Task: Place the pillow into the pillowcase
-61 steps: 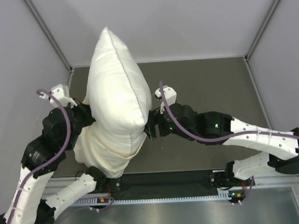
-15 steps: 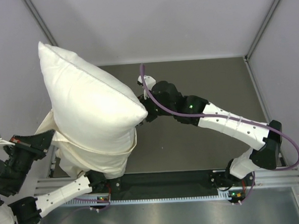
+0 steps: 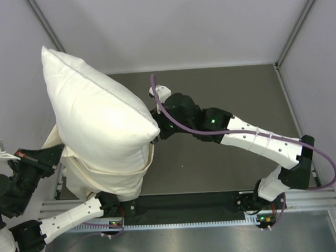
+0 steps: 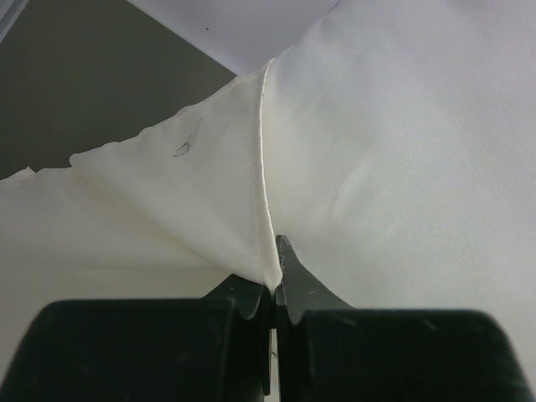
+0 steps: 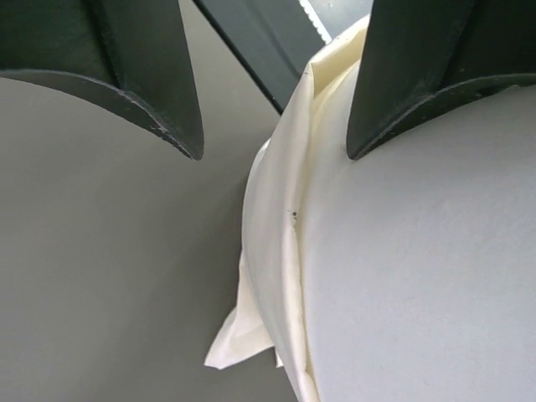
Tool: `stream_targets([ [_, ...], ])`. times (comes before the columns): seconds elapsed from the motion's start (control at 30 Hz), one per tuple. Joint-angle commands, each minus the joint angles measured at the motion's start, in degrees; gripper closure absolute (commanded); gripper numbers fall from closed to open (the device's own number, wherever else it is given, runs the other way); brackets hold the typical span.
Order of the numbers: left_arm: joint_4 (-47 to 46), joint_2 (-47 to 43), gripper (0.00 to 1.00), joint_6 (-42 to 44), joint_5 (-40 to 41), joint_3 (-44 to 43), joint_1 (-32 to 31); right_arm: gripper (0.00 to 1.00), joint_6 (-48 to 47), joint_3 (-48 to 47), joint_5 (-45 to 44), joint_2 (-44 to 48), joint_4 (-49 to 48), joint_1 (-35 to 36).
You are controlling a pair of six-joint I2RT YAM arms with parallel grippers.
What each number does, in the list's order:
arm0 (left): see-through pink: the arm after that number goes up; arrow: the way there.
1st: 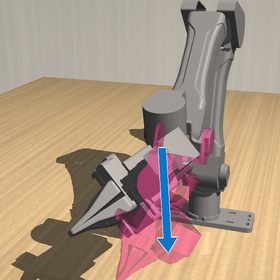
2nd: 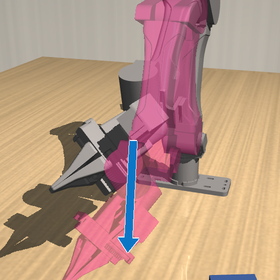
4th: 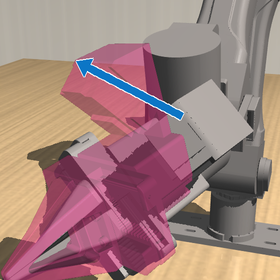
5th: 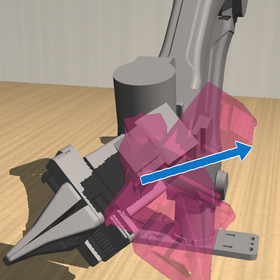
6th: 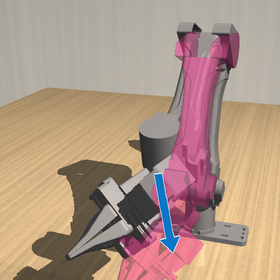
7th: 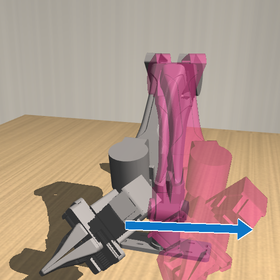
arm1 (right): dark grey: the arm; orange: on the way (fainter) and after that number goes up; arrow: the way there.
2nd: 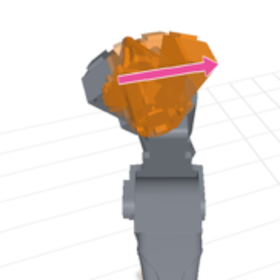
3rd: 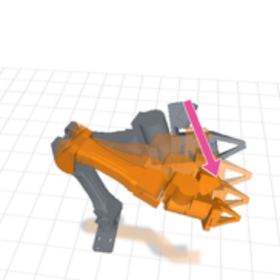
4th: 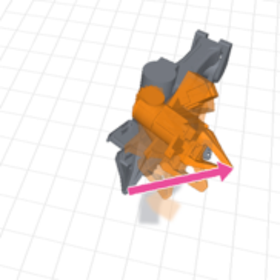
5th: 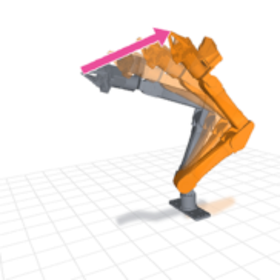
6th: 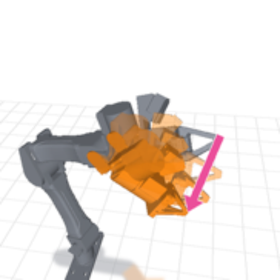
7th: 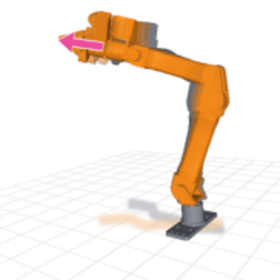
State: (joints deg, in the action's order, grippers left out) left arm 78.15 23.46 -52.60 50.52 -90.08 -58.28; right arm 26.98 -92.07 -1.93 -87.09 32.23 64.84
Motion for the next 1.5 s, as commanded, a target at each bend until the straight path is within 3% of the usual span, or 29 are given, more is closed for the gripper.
stream_targets([
  [0.0, 5.08, 1.67, 1.00, 0.13, -0.16, -1.59, -0.08, 0.33, -0.53, -3.81, -2.10, -2.11, 1.69, 1.69],
  [0.23, 6.05, 1.32, 1.00, -0.05, 0.19, -3.34, -0.08, 0.53, -0.88, -4.35, -8.26, -7.30, 4.77, 0.29],
  [0.43, 7.02, 1.23, 1.00, -0.22, 0.37, -4.05, -0.08, 0.64, -1.93, -3.90, -5.11, -9.32, 2.58, -0.41],
  [0.47, 6.93, 1.41, 1.00, -0.05, 0.11, -3.87, -0.08, 0.74, -2.28, -3.90, -4.31, -9.59, 1.01, -0.33],
  [0.6, 4.83, 2.11, 1.00, 1.44, -1.12, -2.82, -0.08, 1.00, -3.16, -6.62, -3.34, -8.54, -0.15, -1.29],
  [0.83, -9.75, 8.52, 1.00, 9.26, -9.02, 0.26, -0.08, 1.00, -0.36, -8.74, 8.51, 0.59, -8.47, -11.21],
  [0.97, -18.79, 15.37, 1.00, 14.35, -11.58, -1.49, -0.08, 1.00, -0.35, -11.98, 8.52, 6.66, -9.64, -14.65],
  [1.33, -34.46, 41.56, 1.00, 24.64, -15.72, -21.79, -0.08, 1.00, -1.76, -35.88, 7.92, 11.94, 0.28, -20.98],
  [1.47, -34.65, 47.80, 1.00, 28.33, -16.24, -33.37, -0.08, 1.00, -3.07, -30.91, 3.44, 13.43, 4.51, -21.33],
])
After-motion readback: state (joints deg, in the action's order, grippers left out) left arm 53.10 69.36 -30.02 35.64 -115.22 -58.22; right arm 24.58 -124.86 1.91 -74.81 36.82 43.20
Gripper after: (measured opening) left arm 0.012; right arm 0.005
